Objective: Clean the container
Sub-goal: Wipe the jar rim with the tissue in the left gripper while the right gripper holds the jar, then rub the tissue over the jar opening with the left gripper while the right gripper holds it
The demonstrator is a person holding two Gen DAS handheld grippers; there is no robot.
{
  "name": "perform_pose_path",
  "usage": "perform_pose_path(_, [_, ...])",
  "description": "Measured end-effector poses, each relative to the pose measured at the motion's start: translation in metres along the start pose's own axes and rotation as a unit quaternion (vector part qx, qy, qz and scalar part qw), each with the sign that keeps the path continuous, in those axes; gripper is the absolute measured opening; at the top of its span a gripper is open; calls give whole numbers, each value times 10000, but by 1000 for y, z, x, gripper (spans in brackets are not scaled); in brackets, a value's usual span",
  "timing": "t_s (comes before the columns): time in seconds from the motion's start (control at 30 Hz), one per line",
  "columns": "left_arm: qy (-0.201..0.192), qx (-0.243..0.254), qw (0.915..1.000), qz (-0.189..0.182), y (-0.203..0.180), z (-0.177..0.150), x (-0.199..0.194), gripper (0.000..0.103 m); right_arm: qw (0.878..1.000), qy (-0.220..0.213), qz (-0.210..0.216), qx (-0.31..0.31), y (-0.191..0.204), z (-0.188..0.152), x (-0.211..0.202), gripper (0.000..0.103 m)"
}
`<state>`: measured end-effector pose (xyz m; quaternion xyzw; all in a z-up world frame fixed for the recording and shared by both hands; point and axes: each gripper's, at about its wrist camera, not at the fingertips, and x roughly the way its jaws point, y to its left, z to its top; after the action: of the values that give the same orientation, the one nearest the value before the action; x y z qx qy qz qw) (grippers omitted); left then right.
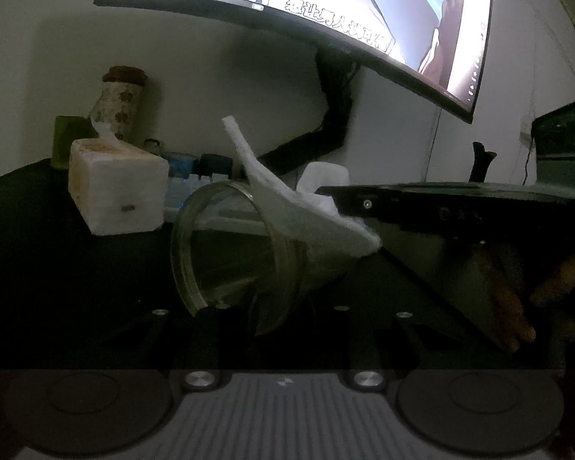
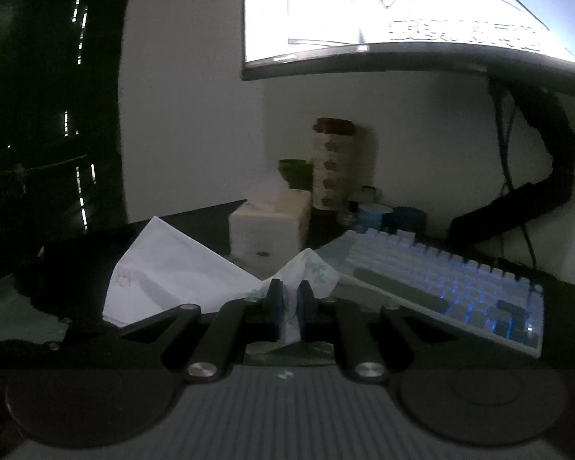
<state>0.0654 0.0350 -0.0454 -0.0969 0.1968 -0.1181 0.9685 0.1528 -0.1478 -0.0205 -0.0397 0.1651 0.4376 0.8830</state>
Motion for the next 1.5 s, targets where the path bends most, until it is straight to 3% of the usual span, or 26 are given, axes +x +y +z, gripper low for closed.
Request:
perform_pose_path(0.13, [29,-40,10000,24,1,1,1,22,10000,-6,86,-46,0,-1,-1,12])
perform_pose_path(0.37, [43,-114,9999,98,2,2,2,23,9993,168,-337,-57,-20,1,5,12])
perform_pose_path(0.5, [196,88,9997,142,-3,1,4,23,9987,289,-380,-180,-19,5,5,12])
perform_pose_path(0.67, [428,341,9985,-37,-11,-3,4,24,9996,188,-147,-132,-14,14,-2,12])
perform_pose_path(0.77, [372,330,9986,-192,-12,-2,1,24,9996,203,-64,-195,-9,18,3,12])
perform_pose_path(0.9, [-21,387,9991,-169,-12,6,-12,32,9992,298,-5,-259,-7,17,11,12])
perform_pose_path(1.13, [-208,135,9992,-307,-9,17,-9,34,9989,285,-79,-372,-6,15,8,12])
perform_pose_path(1.37, [-119,386,9987,-317,-19,-1,5,34,9994,161,147,-268,-4,9,-2,12])
perform_pose_path(1.5, [-59,448,9988,-201,-21,-3,7,34,9993,162,-6,-329,-9,8,-2,12])
